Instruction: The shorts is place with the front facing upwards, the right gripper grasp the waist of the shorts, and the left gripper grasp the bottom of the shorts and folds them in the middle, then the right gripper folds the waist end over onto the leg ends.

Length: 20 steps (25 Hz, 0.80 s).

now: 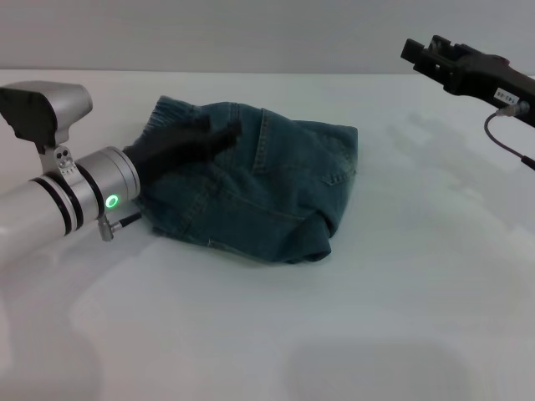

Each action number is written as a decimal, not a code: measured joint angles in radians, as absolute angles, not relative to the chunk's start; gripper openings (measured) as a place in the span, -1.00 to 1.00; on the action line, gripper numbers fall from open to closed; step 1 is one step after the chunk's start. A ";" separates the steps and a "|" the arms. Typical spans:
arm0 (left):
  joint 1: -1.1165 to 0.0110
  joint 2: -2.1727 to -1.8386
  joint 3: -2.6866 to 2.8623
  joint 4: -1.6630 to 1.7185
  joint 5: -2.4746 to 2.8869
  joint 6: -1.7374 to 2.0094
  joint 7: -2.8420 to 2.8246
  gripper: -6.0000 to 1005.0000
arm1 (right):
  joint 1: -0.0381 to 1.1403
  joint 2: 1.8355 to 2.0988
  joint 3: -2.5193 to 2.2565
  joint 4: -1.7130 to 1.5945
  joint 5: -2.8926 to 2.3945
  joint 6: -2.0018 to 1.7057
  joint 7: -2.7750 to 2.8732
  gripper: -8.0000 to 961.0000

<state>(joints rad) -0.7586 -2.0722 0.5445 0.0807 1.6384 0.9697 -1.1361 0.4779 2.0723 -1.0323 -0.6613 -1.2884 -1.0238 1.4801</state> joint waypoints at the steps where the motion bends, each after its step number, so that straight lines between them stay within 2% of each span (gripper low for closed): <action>1: -0.760 -2.072 0.524 0.079 1.638 0.961 -1.101 0.26 | 0.479 2.072 -1.032 -0.659 -1.288 -1.026 1.480 0.19; 11: -0.769 -2.073 0.359 0.064 1.638 0.848 -0.842 0.26 | 0.474 2.074 -1.032 -0.655 -1.288 -1.125 1.457 0.18; 20: -0.740 -2.063 0.226 0.094 1.638 0.893 -0.823 0.26 | 0.495 2.068 -1.047 -0.653 -1.376 -1.391 1.421 0.19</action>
